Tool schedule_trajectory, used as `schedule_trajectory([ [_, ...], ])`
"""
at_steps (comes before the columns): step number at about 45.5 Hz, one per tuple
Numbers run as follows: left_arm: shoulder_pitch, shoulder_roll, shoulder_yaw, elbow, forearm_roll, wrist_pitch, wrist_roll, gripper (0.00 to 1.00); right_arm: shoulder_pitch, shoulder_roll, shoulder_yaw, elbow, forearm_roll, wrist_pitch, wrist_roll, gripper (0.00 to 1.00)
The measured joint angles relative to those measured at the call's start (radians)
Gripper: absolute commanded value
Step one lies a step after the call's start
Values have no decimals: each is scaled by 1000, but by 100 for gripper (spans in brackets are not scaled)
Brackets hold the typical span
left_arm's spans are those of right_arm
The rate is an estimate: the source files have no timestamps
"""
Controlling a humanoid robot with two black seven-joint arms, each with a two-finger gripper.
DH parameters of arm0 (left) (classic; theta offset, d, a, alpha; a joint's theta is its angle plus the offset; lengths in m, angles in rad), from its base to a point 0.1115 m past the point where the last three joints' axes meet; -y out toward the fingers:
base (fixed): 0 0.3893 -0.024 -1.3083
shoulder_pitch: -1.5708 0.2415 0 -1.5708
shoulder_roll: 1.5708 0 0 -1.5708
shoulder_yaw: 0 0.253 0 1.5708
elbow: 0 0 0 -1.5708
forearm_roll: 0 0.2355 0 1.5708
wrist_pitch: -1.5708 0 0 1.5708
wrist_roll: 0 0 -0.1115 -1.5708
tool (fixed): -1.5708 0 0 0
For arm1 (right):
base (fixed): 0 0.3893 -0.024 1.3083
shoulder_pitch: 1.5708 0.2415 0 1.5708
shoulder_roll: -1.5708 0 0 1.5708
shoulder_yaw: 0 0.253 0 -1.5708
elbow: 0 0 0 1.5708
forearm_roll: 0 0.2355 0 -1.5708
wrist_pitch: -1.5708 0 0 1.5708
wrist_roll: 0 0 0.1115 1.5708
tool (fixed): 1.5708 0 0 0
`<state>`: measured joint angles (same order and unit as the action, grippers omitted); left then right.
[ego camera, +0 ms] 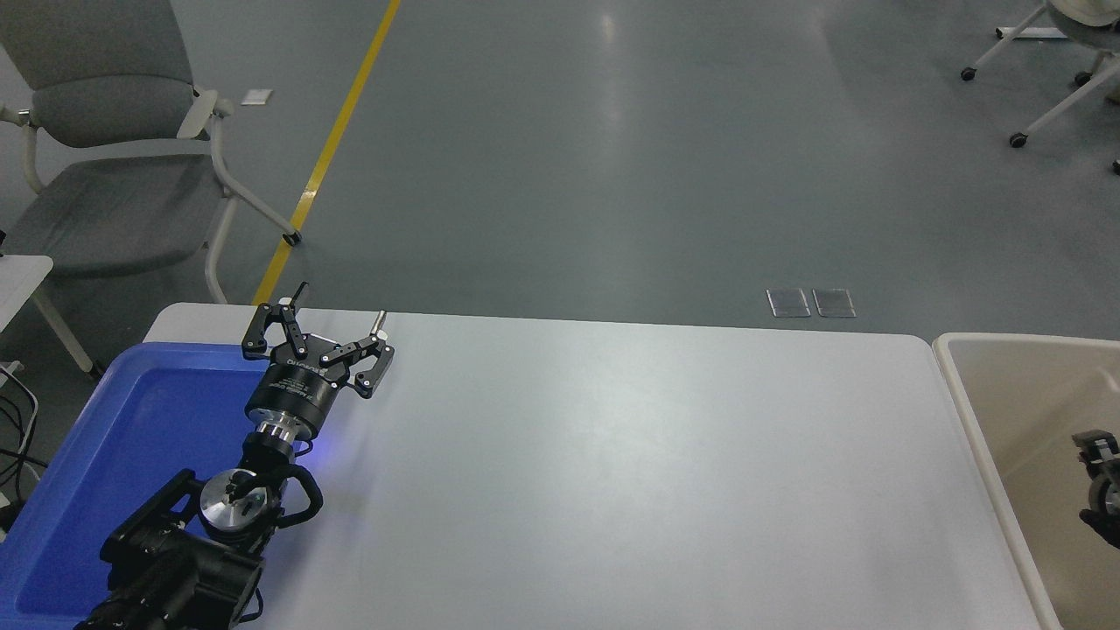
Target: Pick up paper ball place in dustbin
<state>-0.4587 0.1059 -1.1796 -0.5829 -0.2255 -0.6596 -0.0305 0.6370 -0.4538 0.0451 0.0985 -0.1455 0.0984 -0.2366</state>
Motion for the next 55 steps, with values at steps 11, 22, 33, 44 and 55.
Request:
schedule_trajectory([
  [11, 0, 0, 0, 0, 0, 0, 0, 99, 5, -141, 235, 203, 1, 3, -1, 100],
  [22, 0, 0, 0, 0, 0, 0, 0, 99, 1, -269, 525, 361, 2, 4, -1, 100],
  [33, 0, 0, 0, 0, 0, 0, 0, 99, -29, -331, 718, 414, 2, 26, 1, 100],
  [44, 0, 0, 0, 0, 0, 0, 0, 99, -70, -347, 1028, 462, 3, 97, 3, 100],
  [55, 0, 0, 0, 0, 0, 0, 0, 99, -132, -317, 1335, 592, 3, 144, 3, 100],
])
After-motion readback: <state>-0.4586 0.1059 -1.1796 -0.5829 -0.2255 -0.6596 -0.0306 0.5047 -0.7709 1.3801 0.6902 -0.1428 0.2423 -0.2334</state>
